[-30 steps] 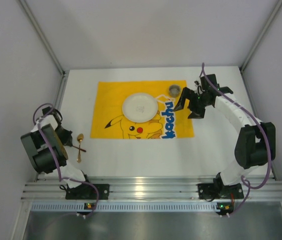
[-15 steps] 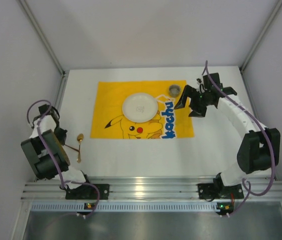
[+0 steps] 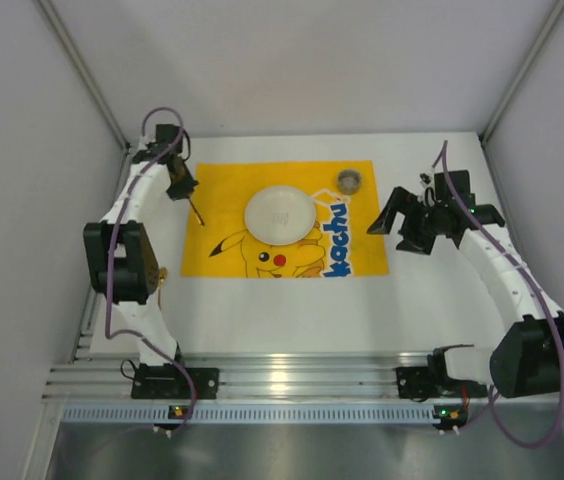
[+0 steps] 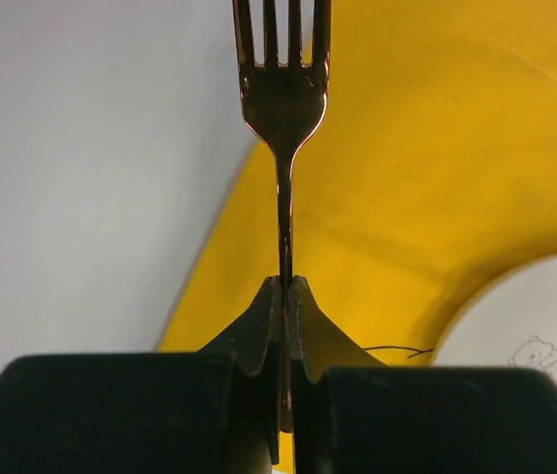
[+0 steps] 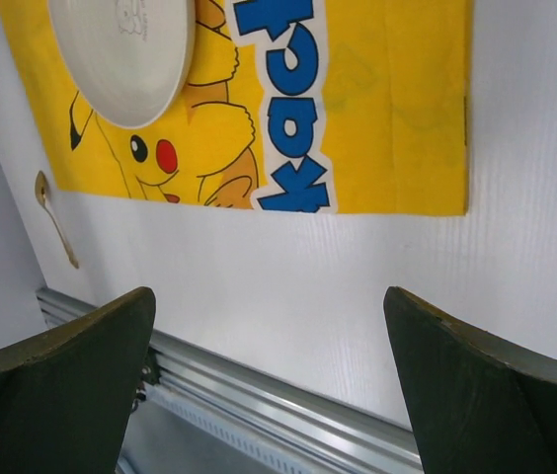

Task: Set the dinner table for one person

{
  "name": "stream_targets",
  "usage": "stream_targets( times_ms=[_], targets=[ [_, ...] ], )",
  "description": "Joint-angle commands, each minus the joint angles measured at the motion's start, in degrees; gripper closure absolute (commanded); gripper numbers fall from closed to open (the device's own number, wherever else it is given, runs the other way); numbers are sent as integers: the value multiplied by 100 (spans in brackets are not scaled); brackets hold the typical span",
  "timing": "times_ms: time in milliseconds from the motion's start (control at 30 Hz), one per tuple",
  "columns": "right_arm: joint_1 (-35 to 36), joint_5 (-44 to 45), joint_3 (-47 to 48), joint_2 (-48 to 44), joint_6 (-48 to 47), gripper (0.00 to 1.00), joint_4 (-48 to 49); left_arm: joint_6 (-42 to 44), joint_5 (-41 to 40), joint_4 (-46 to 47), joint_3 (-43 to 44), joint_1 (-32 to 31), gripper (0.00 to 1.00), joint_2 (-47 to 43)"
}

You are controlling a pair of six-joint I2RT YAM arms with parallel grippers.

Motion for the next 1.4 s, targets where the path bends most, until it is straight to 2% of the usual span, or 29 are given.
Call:
stream_targets(
  times_ms=[0, 167, 333, 567, 967, 1000, 1200, 1367],
  targets=[
    [-271, -33, -174, -545, -108, 0, -10, 666, 122, -722, 867, -602, 100, 906],
    [-605, 1, -377, -1038, -266, 0, -247, 955, 343, -766, 1247, -734, 100, 1496],
    [-667, 81, -570, -1241, -415, 0, -379, 1413, -393, -802, 1256, -1085, 100, 1663],
    [-852, 125, -483, -1075, -460, 0, -414, 1747, -685, -635, 1080, -1262, 100, 1681],
    [-861, 37, -562, -837, -495, 0, -309, 1695, -774, -494, 1053, -1271, 100, 1856],
    [-870, 37, -571, -828, -503, 0, -309, 1694, -782, -494, 1062, -1271, 95, 1848],
    [-887, 46, -702, -925, -442, 0, -247, 1677, -870, -485, 1185, -1271, 77, 1769],
    [-887, 11, -825, -1039, -354, 0, -203, 1633, -1160, -503, 1352, -1271, 57, 1408]
  ],
)
